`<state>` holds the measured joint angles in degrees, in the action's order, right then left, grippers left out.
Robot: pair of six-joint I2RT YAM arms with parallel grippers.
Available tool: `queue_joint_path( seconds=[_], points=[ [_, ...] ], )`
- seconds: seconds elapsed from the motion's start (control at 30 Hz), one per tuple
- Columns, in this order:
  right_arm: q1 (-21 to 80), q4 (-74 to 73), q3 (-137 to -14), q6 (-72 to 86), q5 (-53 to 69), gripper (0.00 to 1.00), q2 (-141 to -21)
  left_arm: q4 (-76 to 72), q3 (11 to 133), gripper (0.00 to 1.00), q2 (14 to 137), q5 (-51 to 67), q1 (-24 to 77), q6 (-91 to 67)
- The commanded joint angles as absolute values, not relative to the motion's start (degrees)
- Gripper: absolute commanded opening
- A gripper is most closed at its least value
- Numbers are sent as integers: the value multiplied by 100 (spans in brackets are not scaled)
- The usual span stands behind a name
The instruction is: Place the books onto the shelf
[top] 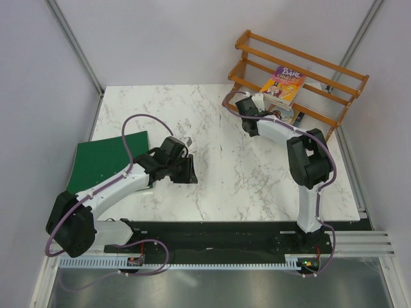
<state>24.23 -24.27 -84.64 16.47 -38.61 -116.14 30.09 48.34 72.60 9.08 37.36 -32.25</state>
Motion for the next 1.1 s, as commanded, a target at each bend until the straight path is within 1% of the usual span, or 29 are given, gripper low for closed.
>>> queue_joint_path(
  seconds=[0.0, 0.23, 0.4, 0.47, 0.53, 0.6, 0.7, 0.73, 0.87, 1.07],
  points=[
    [2443, -2540, -8859, 1538, -4131, 0, -11751, 2892, 4834, 37, 7102, 817, 3771, -3235],
    [2461, -2488, -8508, 1617, -3991, 0, -11505, 2918, 4799, 37, 7093, 747, 3771, -3234],
    [2628, -2347, -7955, 1643, -3744, 0, -10908, 3146, 4965, 38, 7057, 291, 3771, -3165],
    [2820, -2285, -7675, 1678, -3525, 0, -10557, 3462, 5202, 37, 7128, 37, 3771, -3138],
    [2987, -2250, -7480, 1749, -3454, 0, -10198, 3769, 5448, 21, 7216, -174, 3771, -3129],
    [3251, -2250, -7208, 1933, -3384, 0, -9985, 3928, 5545, 2, 7233, -246, 3771, -3181],
    [3541, -2250, -6874, 2258, -3129, 0, -9616, 4236, 5616, 2, 7181, -421, 3770, -3418],
    [3612, -2241, -6786, 2389, -3051, 0, -9441, 4332, 5590, 2, 7146, -639, 3762, -3541],
    [3963, -2004, -6241, 2838, -2751, 0, -9132, 5236, 5336, 2, 7102, -1519, 3753, -4716],
    [4210, -1784, -5977, 3085, -2628, 0, -9105, 5625, 4729, 2, 6883, -1837, 3613, -6150]
  ],
)
